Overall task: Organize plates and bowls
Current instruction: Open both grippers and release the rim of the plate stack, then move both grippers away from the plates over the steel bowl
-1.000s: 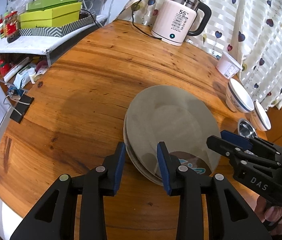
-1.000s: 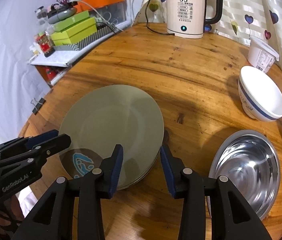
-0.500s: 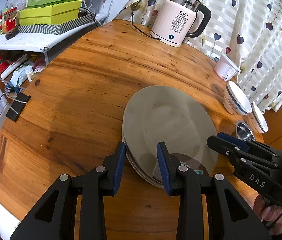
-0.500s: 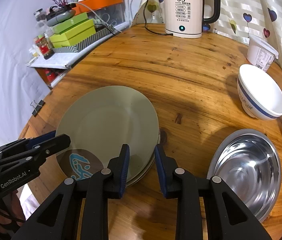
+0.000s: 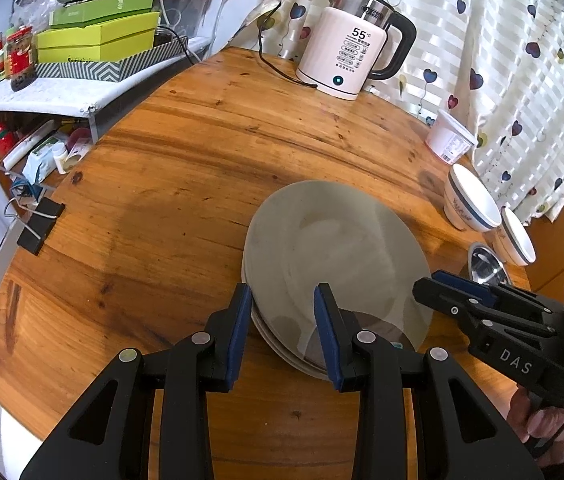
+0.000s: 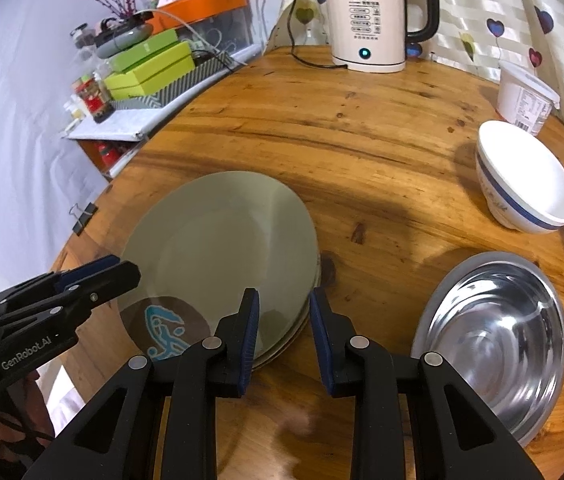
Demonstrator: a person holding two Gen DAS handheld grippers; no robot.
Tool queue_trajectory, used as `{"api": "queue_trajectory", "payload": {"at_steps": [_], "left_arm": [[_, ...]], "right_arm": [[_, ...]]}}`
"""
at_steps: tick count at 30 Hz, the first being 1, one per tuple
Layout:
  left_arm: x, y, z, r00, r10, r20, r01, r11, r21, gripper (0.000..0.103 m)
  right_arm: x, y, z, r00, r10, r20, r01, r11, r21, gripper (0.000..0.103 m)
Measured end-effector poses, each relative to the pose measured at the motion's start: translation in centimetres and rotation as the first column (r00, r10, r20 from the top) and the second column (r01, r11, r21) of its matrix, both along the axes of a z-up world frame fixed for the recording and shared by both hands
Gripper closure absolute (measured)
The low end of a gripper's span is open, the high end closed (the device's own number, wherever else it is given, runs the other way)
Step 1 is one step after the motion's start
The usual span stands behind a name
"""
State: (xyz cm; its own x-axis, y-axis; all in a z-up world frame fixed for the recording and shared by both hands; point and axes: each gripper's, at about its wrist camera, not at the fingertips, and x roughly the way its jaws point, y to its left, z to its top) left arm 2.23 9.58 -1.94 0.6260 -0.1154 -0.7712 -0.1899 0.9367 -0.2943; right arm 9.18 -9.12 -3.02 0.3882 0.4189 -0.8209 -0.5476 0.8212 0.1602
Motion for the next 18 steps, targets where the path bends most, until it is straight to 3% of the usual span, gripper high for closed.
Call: {"api": "queue_trajectory", "payload": {"at_steps": [18], "left_arm": [[-1.8,0.1,2.7,0.998,-0.004,0.069,0.004,1.000,-0.001,0.069]], "right_arm": [[-1.4,-4.3,4.0,0.998,-0.040,0.056,0.034,0.995,0.093,0.077]]}}
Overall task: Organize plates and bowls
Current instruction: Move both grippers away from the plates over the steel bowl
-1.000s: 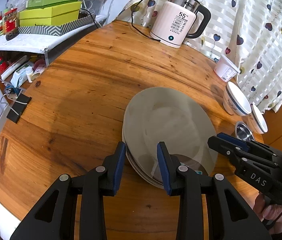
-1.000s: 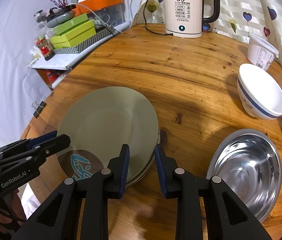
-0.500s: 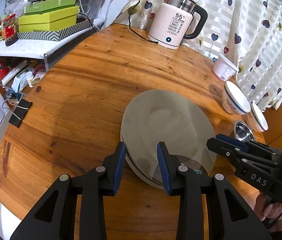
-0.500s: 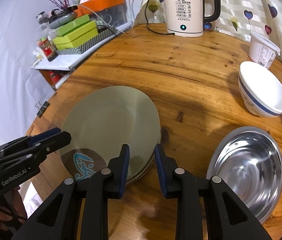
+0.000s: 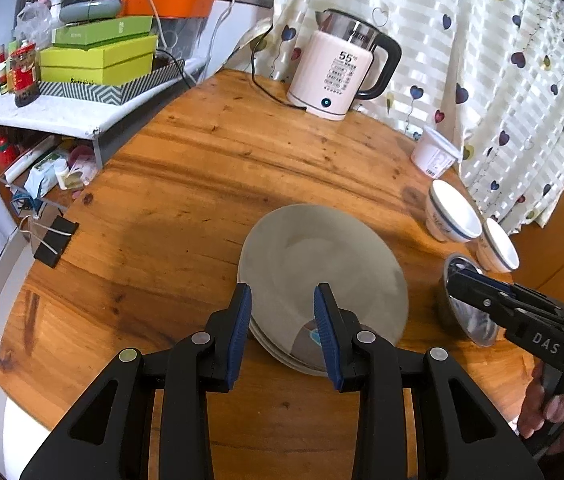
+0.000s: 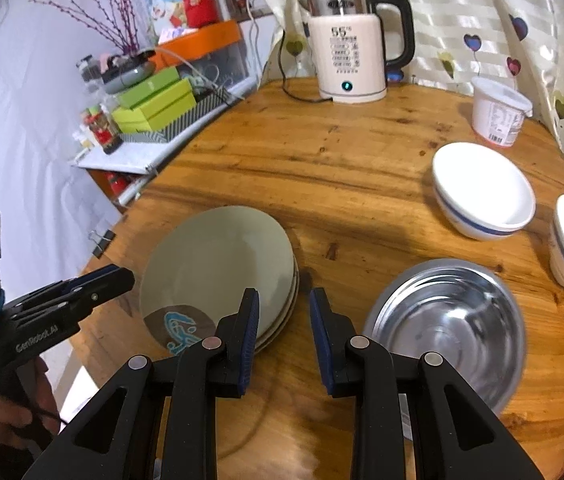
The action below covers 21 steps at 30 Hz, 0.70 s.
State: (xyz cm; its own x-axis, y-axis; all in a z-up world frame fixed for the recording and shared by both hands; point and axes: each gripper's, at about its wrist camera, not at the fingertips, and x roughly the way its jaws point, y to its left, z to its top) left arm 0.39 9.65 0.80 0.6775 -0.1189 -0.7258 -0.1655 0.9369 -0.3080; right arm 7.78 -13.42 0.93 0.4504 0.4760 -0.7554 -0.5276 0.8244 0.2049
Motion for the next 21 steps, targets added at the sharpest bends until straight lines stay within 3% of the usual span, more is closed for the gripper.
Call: {"api": "queue_trajectory", "payload": {"at_steps": [9,21], "left_arm": [[-1.1,-0.6,0.5,1.000,-0.015,0.013,0.015,1.000,-0.008,0.069],[-1.0,-2.8,1.3,0.998,-0.066,0.025,0.066,0.998,-0.009,0.069]], "right_arm": [[-2.3,-4.1,0.8,0.999,-0.035,0.011,0.035,0.999,0.027,0.069],[-3.1,-7.7,1.7,0.994,-0.104,0.027,0.102,0.993,0.052,0.067]]}}
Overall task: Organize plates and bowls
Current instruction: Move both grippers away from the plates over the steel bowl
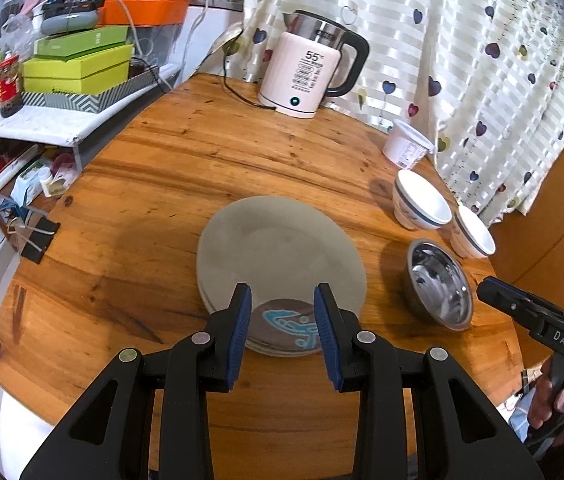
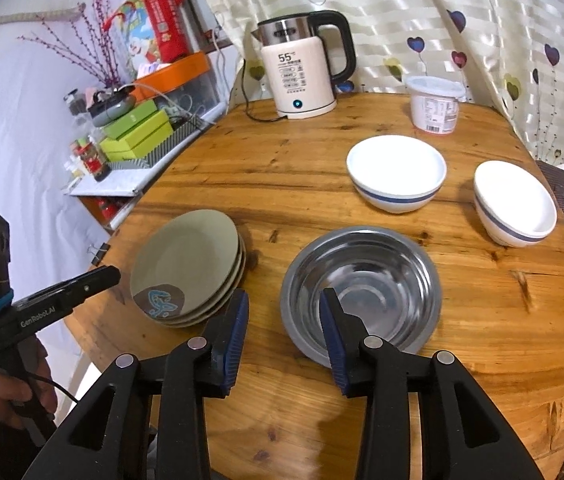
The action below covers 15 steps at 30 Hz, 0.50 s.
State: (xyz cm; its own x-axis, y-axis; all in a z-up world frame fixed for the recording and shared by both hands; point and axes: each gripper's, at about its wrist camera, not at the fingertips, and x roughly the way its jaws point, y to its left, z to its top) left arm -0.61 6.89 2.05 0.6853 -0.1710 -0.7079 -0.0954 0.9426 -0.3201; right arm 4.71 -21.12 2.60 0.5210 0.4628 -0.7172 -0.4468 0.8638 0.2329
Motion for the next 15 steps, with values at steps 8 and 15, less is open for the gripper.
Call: {"api": "queue_trajectory", "payload": {"at_steps": [8,15], "left_arm": [[0.7,-1.1,0.3,0.999,-0.032,-0.002,0.032,0.999,0.000,0.069],[1.9,-2.1,0.5,0.998,-0.062,-0.008,0.062,0.998,0.001,0.069]], "right_arm": [[0.0,-2.0,0.1,0.999,-0.042,-0.005,0.042,0.999,0.011,0.065],[0.5,-3.4,0.4,0.997,-0.080,-0.007,0.080,0.997,0.021,0.064]]}}
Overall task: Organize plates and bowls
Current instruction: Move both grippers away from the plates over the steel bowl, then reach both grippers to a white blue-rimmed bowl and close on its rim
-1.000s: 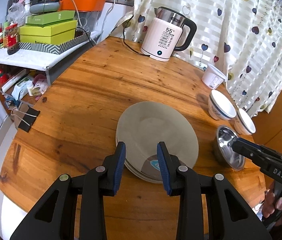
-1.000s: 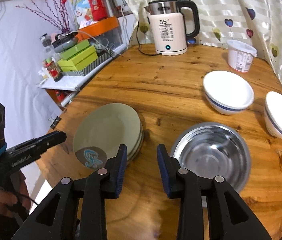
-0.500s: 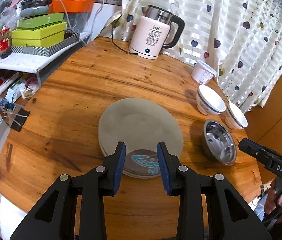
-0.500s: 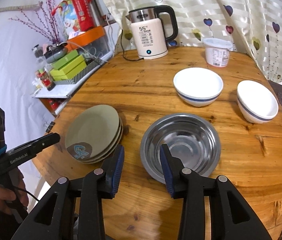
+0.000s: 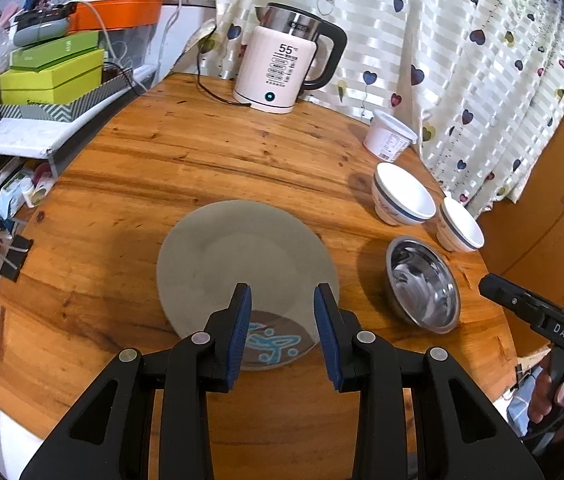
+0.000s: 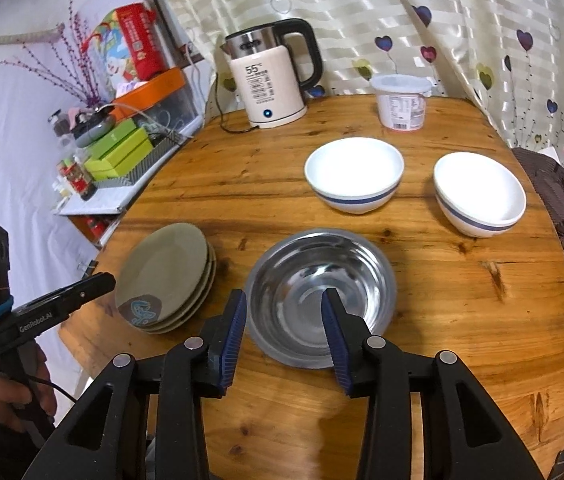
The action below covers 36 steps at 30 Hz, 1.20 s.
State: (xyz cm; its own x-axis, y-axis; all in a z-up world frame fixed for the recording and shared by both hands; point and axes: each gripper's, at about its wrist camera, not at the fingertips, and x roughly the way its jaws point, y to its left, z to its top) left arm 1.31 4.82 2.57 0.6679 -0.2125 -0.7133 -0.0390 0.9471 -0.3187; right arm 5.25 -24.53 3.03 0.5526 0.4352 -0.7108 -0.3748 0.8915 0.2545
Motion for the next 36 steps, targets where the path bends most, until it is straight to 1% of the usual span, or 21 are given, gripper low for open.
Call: {"api": "queue_trajectory", "payload": {"at_steps": [10,15,22,33,36], "left_arm": [[2.0,-1.9,0.5,0.999,-0.039,-0.006,0.039,0.999,0.012,0.069],[3.0,-2.9,0.8,0.998,-0.062,-0.008,0.062,0.998,0.015,0.069],[5.1,-4.5,1.0,0.995,-0.101,-0.024,0.101,0.995,0.024,0.069],[10.4,-7.4,1.4,0.982,-0.180,-0.050,0.179,0.984,-0.007,0.069],[12.1,-8.4,1.4,0.979,-0.198,-0.057,0.197,0.980,-0.023,0.069]], "right_arm": [[1.1,-1.2,0.0,0.999,-0.028,-0.017,0.029,1.000,0.011,0.064],[1.8,-2.0,0.1,0.999,-0.045,-0.024,0.045,0.999,0.013,0.060],[3.4,-3.1,0.2,0.997,-0.073,-0.038,0.073,0.997,0.023,0.059],[7.3,-4.7,-0.8,0.987,-0.141,-0.082,0.146,0.987,0.063,0.060],[8.6,-5.1,-1.1,0.984,-0.153,-0.089,0.160,0.984,0.076,0.065]]}}
